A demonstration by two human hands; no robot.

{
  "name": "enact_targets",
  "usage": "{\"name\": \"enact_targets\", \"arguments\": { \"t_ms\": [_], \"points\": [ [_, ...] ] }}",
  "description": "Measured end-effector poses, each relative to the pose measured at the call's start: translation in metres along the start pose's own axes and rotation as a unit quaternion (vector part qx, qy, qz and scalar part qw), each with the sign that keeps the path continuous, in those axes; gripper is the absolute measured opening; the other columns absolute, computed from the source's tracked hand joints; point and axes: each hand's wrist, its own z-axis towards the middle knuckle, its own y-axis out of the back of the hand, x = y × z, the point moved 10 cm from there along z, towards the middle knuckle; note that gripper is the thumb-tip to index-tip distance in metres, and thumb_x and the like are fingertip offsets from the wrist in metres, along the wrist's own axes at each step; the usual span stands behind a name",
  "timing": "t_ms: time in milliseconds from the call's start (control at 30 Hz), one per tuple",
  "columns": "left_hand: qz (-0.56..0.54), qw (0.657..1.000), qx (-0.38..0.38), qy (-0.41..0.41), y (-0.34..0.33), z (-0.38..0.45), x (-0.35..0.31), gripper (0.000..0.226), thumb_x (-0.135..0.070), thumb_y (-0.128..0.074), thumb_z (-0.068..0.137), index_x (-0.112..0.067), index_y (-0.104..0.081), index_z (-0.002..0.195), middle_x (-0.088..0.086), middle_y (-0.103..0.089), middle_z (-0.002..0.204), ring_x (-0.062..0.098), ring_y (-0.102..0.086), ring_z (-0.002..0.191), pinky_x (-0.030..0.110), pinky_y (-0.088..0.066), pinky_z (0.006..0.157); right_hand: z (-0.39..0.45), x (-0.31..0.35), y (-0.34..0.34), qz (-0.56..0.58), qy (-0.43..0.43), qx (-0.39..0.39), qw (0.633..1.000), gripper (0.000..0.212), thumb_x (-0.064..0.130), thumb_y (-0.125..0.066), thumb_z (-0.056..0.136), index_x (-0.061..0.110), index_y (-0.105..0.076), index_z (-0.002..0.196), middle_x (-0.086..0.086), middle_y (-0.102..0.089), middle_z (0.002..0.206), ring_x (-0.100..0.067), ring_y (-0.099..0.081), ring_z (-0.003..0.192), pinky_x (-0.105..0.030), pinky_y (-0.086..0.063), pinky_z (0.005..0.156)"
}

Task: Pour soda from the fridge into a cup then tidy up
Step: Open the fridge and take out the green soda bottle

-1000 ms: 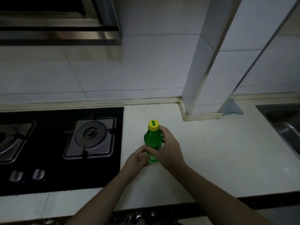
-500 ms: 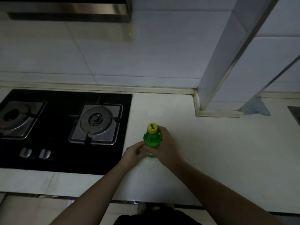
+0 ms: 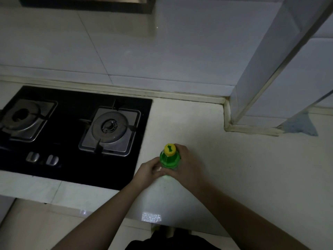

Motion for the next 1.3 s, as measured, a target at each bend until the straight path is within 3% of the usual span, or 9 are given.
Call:
{"name": "enact_targets", "arguments": {
  "t_ms": [100, 367, 500, 633, 733, 833, 933, 1100, 1300],
  "points": [
    [0.023, 1.000, -0.004, 0.002, -0.001, -0.002, 0.001, 0.033, -0.012, -0.077, 0.081, -0.010, -0.062, 0.110, -0.024, -0.062, 0.091, -0.023, -0.057, 0.083, 0.002, -0.040, 0.074, -0.006, 0.002, -0.006, -0.016, 0.019, 0.016, 1.000, 0.067, 0.032, -0.081, 0.070, 0.014, -0.049, 0.126, 0.007, -0.048, 0.116, 0.008, -0.042, 0.101, -0.002, -0.032, 0.086],
    [0.073, 0.997, -0.004, 0.015, -0.005, -0.011, 0.001, 0.032, -0.018, -0.070, 0.088, -0.012, -0.060, 0.117, -0.009, -0.066, 0.093, -0.015, -0.060, 0.081, 0.004, -0.040, 0.072, -0.007, 0.000, -0.009, -0.024, 0.032, 0.033, 0.999, 0.072, 0.027, -0.077, 0.074, 0.023, -0.039, 0.136, 0.006, -0.045, 0.131, -0.004, -0.045, 0.116, -0.020, -0.038, 0.095],
    [0.064, 0.997, -0.012, 0.031, -0.009, -0.018, 0.001, 0.038, -0.024, -0.067, 0.090, -0.016, -0.056, 0.125, -0.004, -0.068, 0.106, 0.002, -0.065, 0.095, 0.016, -0.047, 0.083, -0.007, -0.002, -0.008, -0.039, 0.035, 0.050, 0.997, 0.073, 0.029, -0.074, 0.076, 0.029, -0.036, 0.138, 0.008, -0.045, 0.135, -0.007, -0.046, 0.119, -0.028, -0.043, 0.097],
    [0.064, 0.996, -0.029, 0.049, -0.012, -0.028, -0.001, 0.045, -0.035, -0.065, 0.090, -0.020, -0.051, 0.131, -0.006, -0.066, 0.112, 0.004, -0.064, 0.099, 0.026, -0.051, 0.090, -0.009, -0.015, -0.010, -0.041, 0.022, 0.074, 0.996, 0.079, 0.036, -0.074, 0.075, 0.031, -0.032, 0.142, 0.008, -0.045, 0.136, -0.008, -0.046, 0.122, -0.035, -0.044, 0.099],
    [0.082, 0.992, -0.032, 0.091, -0.013, -0.037, 0.000, 0.052, -0.044, -0.060, 0.092, -0.025, -0.046, 0.138, -0.003, -0.062, 0.122, 0.008, -0.063, 0.103, 0.030, -0.051, 0.093, -0.016, -0.035, -0.008, -0.051, -0.017, 0.079, 0.995, 0.083, 0.048, -0.071, 0.077, 0.024, -0.029, 0.145, 0.001, -0.044, 0.140, -0.014, -0.045, 0.124, -0.037, -0.043, 0.100],
    [0.167, 0.977, -0.013, 0.136, -0.015, -0.051, -0.001, 0.062, -0.042, -0.055, 0.094, -0.018, -0.036, 0.148, 0.004, -0.048, 0.144, 0.018, -0.052, 0.124, 0.027, -0.041, 0.101, -0.032, -0.057, -0.006, -0.115, -0.054, 0.078, 0.989, 0.086, 0.073, -0.044, 0.078, 0.018, -0.033, 0.143, -0.004, -0.047, 0.139, -0.020, -0.047, 0.124, -0.040, -0.043, 0.100],
    [0.268, 0.955, 0.006, 0.129, -0.018, -0.067, -0.010, 0.067, -0.049, -0.049, 0.095, -0.020, -0.027, 0.151, 0.003, -0.040, 0.150, 0.020, -0.043, 0.133, 0.032, -0.040, 0.105, -0.048, -0.061, -0.010, -0.203, -0.019, 0.111, 0.973, 0.086, 0.078, -0.019, 0.081, 0.016, -0.047, 0.132, -0.006, -0.056, 0.123, -0.024, -0.055, 0.112, -0.041, -0.047, 0.091],
    [0.397, 0.910, 0.034, 0.113, -0.022, -0.089, -0.017, 0.084, -0.059, -0.045, 0.091, -0.022, -0.007, 0.155, 0.003, -0.029, 0.154, 0.023, -0.033, 0.138, 0.045, -0.036, 0.107, -0.067, -0.050, -0.021, -0.341, 0.064, 0.157, 0.925, 0.070, 0.062, -0.025, 0.085, 0.016, -0.052, 0.130, -0.005, -0.060, 0.119, -0.024, -0.058, 0.105, -0.037, -0.047, 0.086],
    [0.432, 0.887, 0.025, 0.160, -0.019, -0.121, -0.012, 0.078, -0.067, -0.033, 0.092, -0.022, -0.018, 0.153, 0.002, -0.034, 0.152, 0.023, -0.035, 0.137, 0.042, -0.036, 0.105, -0.090, -0.036, -0.043, -0.423, 0.092, 0.187, 0.882, 0.050, 0.054, -0.050, 0.077, 0.019, -0.064, 0.109, -0.007, -0.065, 0.103, -0.025, -0.063, 0.082, -0.037, -0.050, 0.068]
  ]
}}
